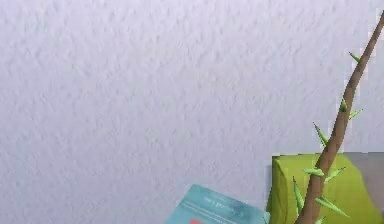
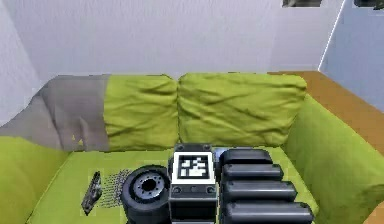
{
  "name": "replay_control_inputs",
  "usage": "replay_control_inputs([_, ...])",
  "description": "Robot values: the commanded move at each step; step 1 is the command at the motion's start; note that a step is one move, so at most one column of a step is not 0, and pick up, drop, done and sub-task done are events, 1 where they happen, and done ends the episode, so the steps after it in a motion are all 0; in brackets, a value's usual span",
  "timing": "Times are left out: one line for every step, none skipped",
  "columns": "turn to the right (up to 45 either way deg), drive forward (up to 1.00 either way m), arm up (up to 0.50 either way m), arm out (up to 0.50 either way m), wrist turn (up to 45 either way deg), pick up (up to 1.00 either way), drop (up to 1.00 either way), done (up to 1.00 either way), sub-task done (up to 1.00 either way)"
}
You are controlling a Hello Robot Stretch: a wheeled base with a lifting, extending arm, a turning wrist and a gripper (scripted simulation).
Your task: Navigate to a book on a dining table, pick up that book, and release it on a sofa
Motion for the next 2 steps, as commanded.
replay_control_inputs([27.0,0.00,0.00,0.00,0.0,0.00,0.00,0.00,0.00])
replay_control_inputs([0.0,0.00,0.00,0.48,0.0,0.00,0.00,0.00,0.00])
